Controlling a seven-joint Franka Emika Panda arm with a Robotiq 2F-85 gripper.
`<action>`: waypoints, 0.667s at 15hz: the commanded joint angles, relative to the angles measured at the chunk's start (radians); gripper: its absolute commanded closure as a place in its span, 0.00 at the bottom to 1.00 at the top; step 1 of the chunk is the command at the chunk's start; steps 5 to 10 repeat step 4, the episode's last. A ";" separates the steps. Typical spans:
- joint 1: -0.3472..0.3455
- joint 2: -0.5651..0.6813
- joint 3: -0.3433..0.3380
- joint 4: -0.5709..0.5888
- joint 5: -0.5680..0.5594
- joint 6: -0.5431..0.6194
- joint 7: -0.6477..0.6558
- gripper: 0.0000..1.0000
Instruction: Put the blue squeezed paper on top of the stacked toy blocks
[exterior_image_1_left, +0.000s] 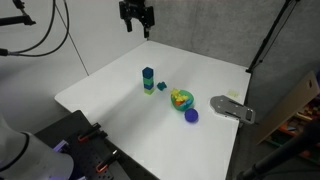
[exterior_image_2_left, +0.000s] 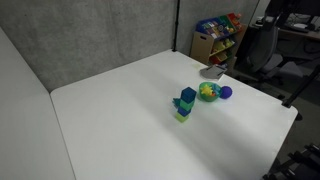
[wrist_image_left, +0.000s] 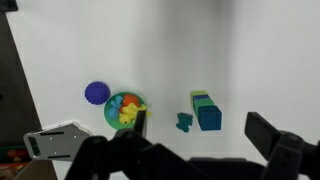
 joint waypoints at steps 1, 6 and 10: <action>-0.002 -0.070 -0.005 -0.058 0.005 0.010 -0.031 0.00; -0.002 -0.048 0.002 -0.034 0.000 -0.002 -0.006 0.00; -0.002 -0.048 0.002 -0.034 0.000 -0.002 -0.006 0.00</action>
